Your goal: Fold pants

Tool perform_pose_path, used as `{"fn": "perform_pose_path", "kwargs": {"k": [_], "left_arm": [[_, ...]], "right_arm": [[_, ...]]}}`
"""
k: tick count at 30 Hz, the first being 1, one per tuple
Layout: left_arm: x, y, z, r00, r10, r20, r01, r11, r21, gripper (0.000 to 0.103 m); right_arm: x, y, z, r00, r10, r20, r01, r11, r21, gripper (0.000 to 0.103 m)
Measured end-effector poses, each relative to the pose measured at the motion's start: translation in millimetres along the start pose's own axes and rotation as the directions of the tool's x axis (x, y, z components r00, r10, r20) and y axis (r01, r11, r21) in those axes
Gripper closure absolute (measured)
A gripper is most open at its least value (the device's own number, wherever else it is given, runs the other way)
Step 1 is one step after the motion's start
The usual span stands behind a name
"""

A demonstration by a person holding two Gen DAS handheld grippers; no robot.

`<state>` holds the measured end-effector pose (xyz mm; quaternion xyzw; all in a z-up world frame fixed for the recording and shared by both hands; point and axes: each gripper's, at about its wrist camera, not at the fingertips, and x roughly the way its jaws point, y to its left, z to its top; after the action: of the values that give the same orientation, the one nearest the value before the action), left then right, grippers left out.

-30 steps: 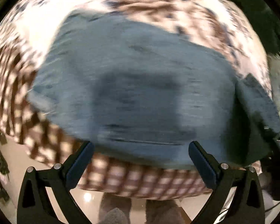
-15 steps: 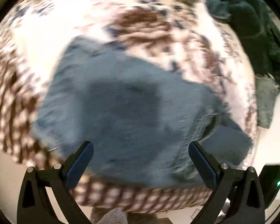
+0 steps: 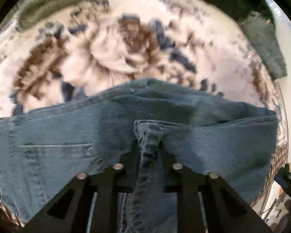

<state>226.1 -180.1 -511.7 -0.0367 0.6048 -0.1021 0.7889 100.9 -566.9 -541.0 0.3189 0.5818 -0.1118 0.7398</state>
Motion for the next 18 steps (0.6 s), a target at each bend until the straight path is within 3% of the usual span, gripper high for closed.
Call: {"fn": "perform_pose_path", "kwargs": {"k": [5, 7, 9, 12, 13, 14, 15, 16, 18], "left_arm": [[-47, 46, -16, 0.998, 0.006, 0.066, 0.005, 0.985, -0.171, 0.093], [-41, 65, -21, 0.999, 0.027, 0.038, -0.017, 0.972, -0.233, 0.093], [-27, 82, -27, 1.000, -0.005, 0.008, 0.007, 0.955, -0.296, 0.093], [-19, 89, -29, 1.000, -0.014, 0.008, 0.016, 0.951, -0.308, 0.093], [-19, 91, -30, 1.000, -0.017, 0.008, 0.018, 0.949, -0.314, 0.093], [-15, 95, -30, 1.000, -0.031, 0.000, 0.029, 0.944, -0.329, 0.093], [-13, 97, -30, 0.999, -0.046, -0.008, 0.040, 0.941, -0.337, 0.092], [-11, 97, -29, 0.998, -0.066, -0.021, 0.055, 0.939, -0.338, 0.092], [-21, 92, -24, 0.995, -0.090, -0.035, 0.074, 0.944, -0.321, 0.088]], "right_arm": [[15, -11, 4, 0.999, 0.018, -0.051, -0.017, 1.000, 0.019, 0.033], [24, -10, 4, 0.997, 0.033, -0.073, -0.033, 0.999, 0.011, 0.033], [33, -5, 2, 0.991, 0.070, -0.111, -0.071, 0.997, -0.006, 0.033], [53, 7, -4, 0.971, 0.145, -0.188, -0.153, 0.988, -0.029, 0.033], [61, 9, -5, 0.965, 0.159, -0.207, -0.169, 0.985, -0.034, 0.036], [68, 8, -7, 0.974, 0.128, -0.187, -0.138, 0.990, -0.041, 0.044], [73, 6, -7, 0.977, 0.100, -0.187, -0.111, 0.993, -0.049, 0.058], [78, 2, -6, 0.977, 0.070, -0.199, -0.081, 0.996, -0.049, 0.058], [83, -8, -3, 0.972, 0.086, -0.220, -0.088, 0.996, -0.001, 0.058]]}}
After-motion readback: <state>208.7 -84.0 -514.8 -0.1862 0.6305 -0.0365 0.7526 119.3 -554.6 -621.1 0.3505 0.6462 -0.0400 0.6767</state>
